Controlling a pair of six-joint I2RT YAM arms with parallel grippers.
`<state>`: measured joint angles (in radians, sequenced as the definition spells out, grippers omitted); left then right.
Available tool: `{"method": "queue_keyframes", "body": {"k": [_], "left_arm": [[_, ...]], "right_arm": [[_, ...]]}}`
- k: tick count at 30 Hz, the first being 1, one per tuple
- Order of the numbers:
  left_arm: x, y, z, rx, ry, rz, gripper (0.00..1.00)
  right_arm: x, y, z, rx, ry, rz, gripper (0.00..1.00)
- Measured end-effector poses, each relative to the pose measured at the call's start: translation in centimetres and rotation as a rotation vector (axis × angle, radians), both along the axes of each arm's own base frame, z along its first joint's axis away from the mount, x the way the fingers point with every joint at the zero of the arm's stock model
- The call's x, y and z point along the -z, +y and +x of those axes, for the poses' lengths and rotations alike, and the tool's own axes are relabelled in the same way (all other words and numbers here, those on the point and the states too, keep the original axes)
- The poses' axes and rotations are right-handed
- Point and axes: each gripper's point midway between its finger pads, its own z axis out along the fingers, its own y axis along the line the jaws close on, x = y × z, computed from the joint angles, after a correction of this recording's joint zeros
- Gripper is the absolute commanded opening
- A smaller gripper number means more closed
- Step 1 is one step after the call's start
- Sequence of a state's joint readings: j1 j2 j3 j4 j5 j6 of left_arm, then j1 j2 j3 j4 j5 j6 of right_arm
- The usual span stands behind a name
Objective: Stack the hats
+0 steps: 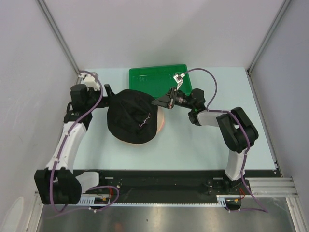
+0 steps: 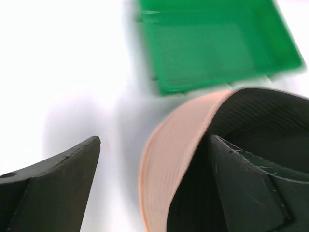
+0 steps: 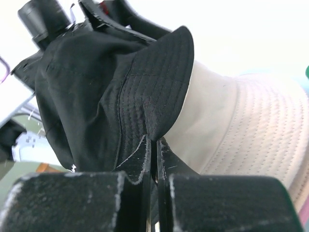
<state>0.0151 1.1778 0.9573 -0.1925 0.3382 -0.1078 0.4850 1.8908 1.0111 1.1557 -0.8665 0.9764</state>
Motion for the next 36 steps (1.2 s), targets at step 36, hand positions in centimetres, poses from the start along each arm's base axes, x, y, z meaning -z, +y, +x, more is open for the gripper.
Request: {"method": "queue_keyframes", "body": {"k": [36], "left_arm": [[2.4, -2.6, -13.5, -0.271, 0.139, -0.747, 0.61]], "right_arm": [[1.6, 0.9, 2.1, 0.209, 0.032, -0.208, 0.0]]}}
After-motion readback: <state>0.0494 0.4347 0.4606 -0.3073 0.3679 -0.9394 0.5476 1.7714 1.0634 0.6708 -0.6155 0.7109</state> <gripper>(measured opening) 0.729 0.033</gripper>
